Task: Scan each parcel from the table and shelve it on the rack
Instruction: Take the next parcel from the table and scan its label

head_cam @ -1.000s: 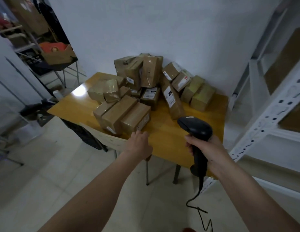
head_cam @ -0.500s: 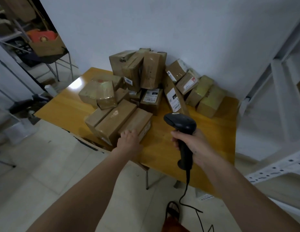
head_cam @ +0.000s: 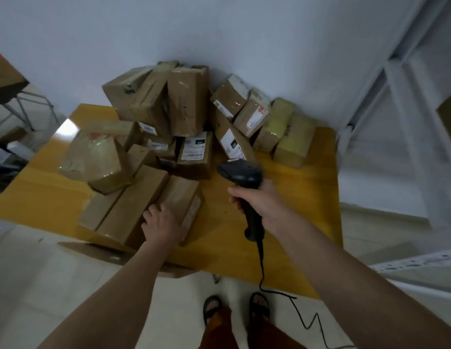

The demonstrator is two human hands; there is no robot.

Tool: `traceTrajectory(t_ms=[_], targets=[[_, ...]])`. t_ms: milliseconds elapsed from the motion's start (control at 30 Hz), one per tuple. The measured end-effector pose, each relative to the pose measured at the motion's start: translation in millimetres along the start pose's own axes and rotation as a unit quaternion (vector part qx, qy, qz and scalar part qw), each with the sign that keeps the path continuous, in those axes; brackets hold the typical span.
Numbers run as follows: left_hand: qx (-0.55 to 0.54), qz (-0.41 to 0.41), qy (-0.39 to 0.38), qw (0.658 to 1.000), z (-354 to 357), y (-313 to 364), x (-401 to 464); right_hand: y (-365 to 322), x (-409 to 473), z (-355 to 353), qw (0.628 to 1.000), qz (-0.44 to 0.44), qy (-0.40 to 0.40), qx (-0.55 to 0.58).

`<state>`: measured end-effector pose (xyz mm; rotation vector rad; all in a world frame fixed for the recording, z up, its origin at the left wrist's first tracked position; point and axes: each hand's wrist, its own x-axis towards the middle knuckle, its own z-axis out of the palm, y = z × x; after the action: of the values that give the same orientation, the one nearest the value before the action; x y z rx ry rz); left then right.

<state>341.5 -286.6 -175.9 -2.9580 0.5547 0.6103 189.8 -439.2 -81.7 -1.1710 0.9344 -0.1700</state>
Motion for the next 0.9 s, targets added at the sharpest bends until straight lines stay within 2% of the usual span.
traceTrajectory(t_ms=[100, 200, 300, 367, 467, 533, 600, 767, 900], targets=[[0.015, 0.008, 0.031, 0.999, 1.7, 6.3, 5.9, -2.3, 7.0, -0.3, 1.000, 0.001, 0.019, 0.014], [0.032, 0.044, 0.015, 0.998, 2.9, 9.4, 10.7, -1.6, 11.8, 2.5, 0.999, 0.014, 0.038, 0.023], [-0.020, 0.055, -0.014, 0.998, -3.1, 11.7, 20.5, -1.8, 14.5, 5.8, 0.998, 0.022, 0.049, 0.029], [-0.102, 0.063, -0.052, 0.991, -8.9, 15.9, 24.7, -1.6, 14.9, 6.0, 0.997, 0.026, 0.059, 0.034], [-0.283, 0.058, -0.171, 0.942, -15.4, 26.7, 24.9, 1.1, 13.9, 3.3, 0.995, 0.027, 0.086, 0.047], [-0.380, 0.045, -0.281, 0.880, -15.1, 32.1, 24.2, 3.8, 13.2, 0.0, 0.992, 0.024, 0.106, 0.060], [-0.441, 0.044, -0.352, 0.825, -9.1, 33.2, 26.9, 7.2, 12.3, -3.5, 0.990, 0.023, 0.124, 0.065], [-0.483, 0.061, -0.437, 0.756, 3.7, 35.4, 32.9, 19.5, 8.3, -10.8, 0.985, 0.027, 0.159, 0.056], [-0.510, 0.078, -0.456, 0.724, 6.4, 38.8, 36.8, 23.3, -0.1, -12.3, 0.985, 0.025, 0.164, 0.050]])
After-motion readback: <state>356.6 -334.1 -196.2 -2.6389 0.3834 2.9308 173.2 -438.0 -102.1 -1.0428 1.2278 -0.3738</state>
